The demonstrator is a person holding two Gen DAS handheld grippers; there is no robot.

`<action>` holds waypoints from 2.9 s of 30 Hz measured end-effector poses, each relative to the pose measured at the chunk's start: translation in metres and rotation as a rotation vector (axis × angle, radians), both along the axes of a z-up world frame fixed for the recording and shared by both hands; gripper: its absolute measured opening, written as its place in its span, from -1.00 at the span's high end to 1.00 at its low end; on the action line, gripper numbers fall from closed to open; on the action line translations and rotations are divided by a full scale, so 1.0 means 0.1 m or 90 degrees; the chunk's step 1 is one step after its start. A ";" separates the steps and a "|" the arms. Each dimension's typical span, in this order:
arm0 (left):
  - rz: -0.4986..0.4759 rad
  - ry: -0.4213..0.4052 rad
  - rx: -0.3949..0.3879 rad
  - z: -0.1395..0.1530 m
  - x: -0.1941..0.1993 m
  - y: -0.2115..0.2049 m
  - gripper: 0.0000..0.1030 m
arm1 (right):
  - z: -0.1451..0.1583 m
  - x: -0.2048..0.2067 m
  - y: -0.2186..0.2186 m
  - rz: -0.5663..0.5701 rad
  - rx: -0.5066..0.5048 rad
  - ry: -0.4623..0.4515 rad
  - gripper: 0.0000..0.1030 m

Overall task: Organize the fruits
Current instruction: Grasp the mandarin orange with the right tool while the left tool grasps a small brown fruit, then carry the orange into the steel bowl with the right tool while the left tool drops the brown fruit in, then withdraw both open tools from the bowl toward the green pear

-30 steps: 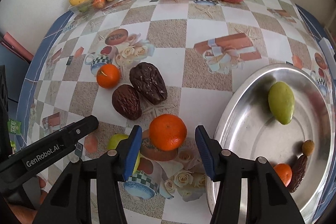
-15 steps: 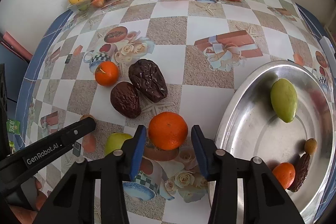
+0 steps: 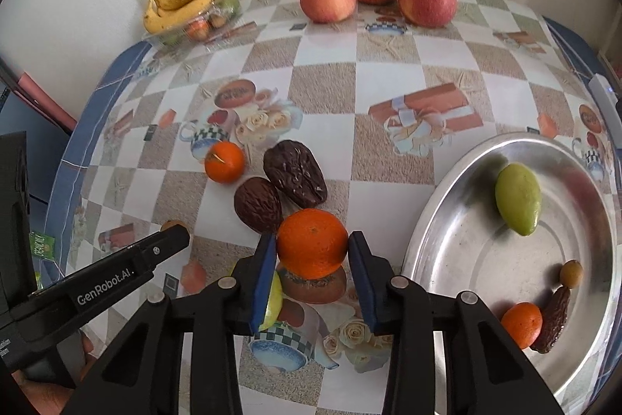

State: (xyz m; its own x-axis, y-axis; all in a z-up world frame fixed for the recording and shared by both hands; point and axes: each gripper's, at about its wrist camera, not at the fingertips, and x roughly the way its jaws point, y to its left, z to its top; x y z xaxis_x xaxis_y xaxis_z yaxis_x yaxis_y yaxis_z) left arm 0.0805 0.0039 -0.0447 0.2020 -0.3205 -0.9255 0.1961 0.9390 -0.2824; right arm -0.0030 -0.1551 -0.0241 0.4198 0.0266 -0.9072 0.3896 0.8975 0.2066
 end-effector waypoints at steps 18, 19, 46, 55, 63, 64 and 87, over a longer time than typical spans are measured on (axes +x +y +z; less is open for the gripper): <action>-0.050 -0.058 0.010 0.24 -0.17 -0.18 0.47 | 0.17 -0.17 -0.17 -0.033 -0.025 -0.012 0.23; -0.054 -0.061 0.011 0.25 -0.18 -0.19 0.47 | 0.19 -0.19 -0.22 -0.043 -0.027 -0.014 0.23; -0.342 -0.115 -0.017 0.32 -1.26 -1.47 0.47 | 0.21 -0.90 -1.21 -0.252 0.015 0.000 0.22; -0.381 -0.137 -0.012 0.31 -1.34 -1.57 0.44 | 0.16 -0.92 -1.22 -0.258 0.024 0.014 0.22; -0.382 -0.136 -0.003 0.29 -1.33 -1.55 0.43 | 0.19 -0.91 -1.22 -0.259 0.024 0.007 0.22; -0.380 -0.134 -0.002 0.29 -1.32 -1.55 0.43 | 0.19 -0.91 -1.21 -0.258 0.025 0.007 0.22; -0.121 -0.101 0.021 0.34 -0.55 -0.73 0.43 | 0.22 -0.78 -1.02 -0.205 0.012 0.005 0.22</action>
State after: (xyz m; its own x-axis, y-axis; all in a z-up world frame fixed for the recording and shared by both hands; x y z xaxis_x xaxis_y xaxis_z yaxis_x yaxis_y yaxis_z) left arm 0.0251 -0.0694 -0.0107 0.2851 -0.3368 -0.8974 0.4096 0.8892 -0.2037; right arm -0.0806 -0.2575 -0.0022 0.4017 -0.0893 -0.9114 0.6549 0.7237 0.2177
